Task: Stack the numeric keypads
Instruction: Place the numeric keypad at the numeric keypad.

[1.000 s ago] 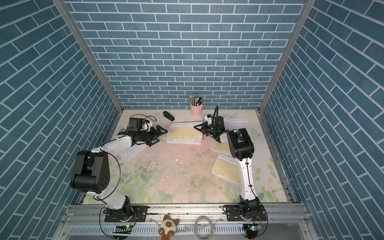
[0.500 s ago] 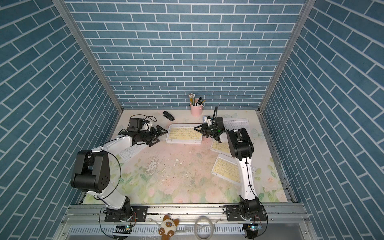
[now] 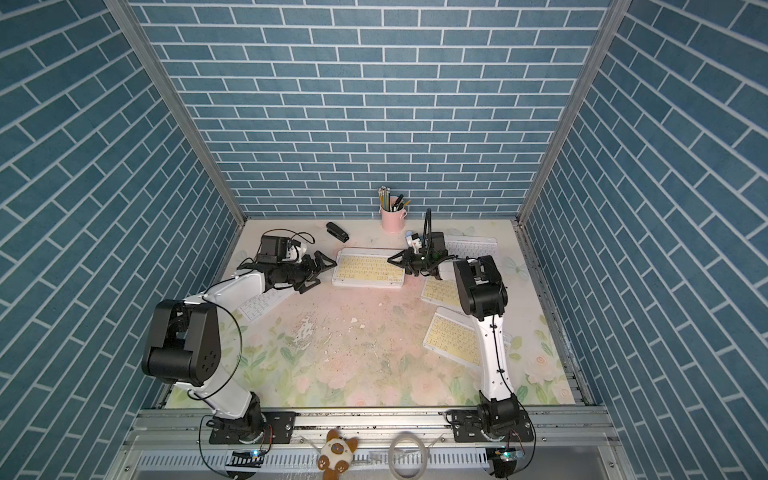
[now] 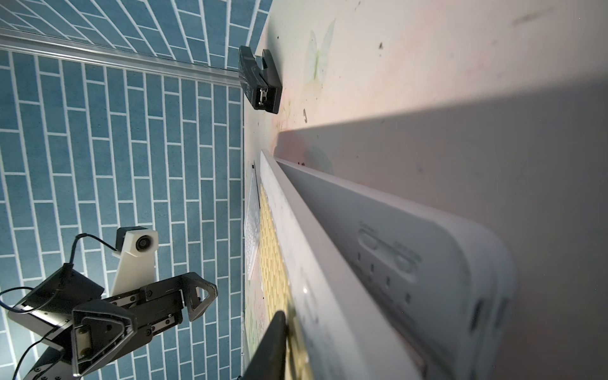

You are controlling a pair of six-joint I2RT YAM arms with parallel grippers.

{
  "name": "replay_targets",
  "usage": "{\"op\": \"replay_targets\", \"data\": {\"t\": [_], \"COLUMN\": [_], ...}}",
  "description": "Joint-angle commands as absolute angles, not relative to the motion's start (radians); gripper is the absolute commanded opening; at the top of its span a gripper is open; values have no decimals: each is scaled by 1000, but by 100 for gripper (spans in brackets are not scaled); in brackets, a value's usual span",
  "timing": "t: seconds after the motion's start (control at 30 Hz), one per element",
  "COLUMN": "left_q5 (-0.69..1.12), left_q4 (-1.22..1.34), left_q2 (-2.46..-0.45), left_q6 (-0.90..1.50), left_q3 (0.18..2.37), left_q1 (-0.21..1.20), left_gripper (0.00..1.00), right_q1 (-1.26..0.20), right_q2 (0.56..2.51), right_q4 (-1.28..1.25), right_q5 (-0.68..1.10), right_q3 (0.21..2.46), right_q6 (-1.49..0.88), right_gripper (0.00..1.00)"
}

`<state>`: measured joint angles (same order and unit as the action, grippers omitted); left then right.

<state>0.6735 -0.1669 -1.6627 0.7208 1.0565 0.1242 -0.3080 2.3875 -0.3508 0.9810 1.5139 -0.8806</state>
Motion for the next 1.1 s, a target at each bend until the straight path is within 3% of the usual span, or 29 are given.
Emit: {"op": "replay_targets", "data": {"t": [0.0, 1.07], "left_q5": [667, 673], "left_q4": [-180, -166], "left_q2": [-1675, -1681], "left_q6": [703, 707], "left_q3": [1077, 1071], "left_q1": [130, 140], "left_gripper": [99, 100], "right_q1": [-301, -292], "right_q2": [2329, 2298], "right_q4": [-214, 353], "right_q5": [949, 785], "right_q3": [1534, 1754], "right_q6": [-749, -370], "right_gripper": [30, 40]}}
